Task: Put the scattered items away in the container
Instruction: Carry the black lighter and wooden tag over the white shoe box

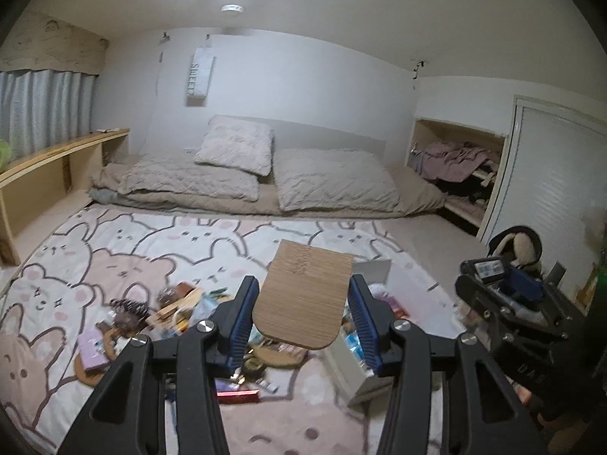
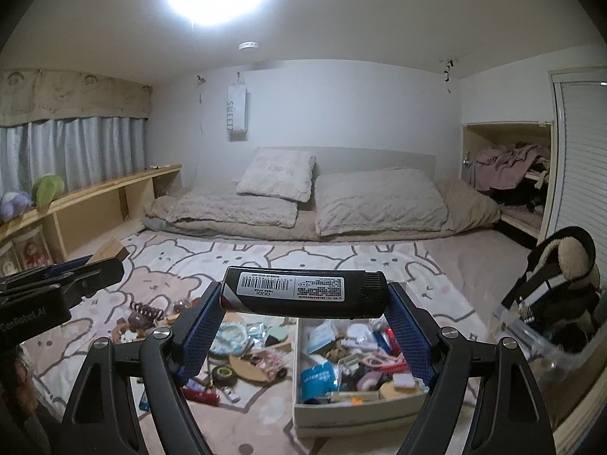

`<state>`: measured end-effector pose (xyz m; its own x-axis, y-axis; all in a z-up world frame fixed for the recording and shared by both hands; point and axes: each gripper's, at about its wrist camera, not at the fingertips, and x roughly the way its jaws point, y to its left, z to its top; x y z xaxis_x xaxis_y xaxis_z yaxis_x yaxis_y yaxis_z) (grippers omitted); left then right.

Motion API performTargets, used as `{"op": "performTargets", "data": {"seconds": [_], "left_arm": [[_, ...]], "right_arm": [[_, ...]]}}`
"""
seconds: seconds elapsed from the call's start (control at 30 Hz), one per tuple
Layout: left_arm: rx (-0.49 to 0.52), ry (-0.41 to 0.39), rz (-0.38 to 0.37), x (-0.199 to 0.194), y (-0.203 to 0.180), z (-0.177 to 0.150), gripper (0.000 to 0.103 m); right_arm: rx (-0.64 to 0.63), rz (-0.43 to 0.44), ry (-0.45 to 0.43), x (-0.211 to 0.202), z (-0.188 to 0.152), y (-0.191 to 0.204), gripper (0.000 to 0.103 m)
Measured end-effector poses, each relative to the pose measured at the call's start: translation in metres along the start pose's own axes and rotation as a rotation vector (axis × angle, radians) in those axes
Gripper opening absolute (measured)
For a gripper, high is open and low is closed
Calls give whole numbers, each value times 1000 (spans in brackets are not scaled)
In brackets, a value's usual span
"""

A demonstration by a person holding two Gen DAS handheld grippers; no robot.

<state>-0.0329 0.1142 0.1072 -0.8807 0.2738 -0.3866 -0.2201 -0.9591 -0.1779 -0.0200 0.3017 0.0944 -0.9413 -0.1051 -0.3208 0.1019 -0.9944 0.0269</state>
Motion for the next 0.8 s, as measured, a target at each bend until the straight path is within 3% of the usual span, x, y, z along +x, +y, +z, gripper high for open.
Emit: {"op": "performTargets", "data": {"seconds": [0.5,0.8], "left_arm": [[36,-27,-72,66,-68,79,48],[46,-12,-128,124,-88,101,48]], "right_arm": [[-41,-26,-56,26,76,-66,84],[-31,-53,8,72,90,-101,84]]}}
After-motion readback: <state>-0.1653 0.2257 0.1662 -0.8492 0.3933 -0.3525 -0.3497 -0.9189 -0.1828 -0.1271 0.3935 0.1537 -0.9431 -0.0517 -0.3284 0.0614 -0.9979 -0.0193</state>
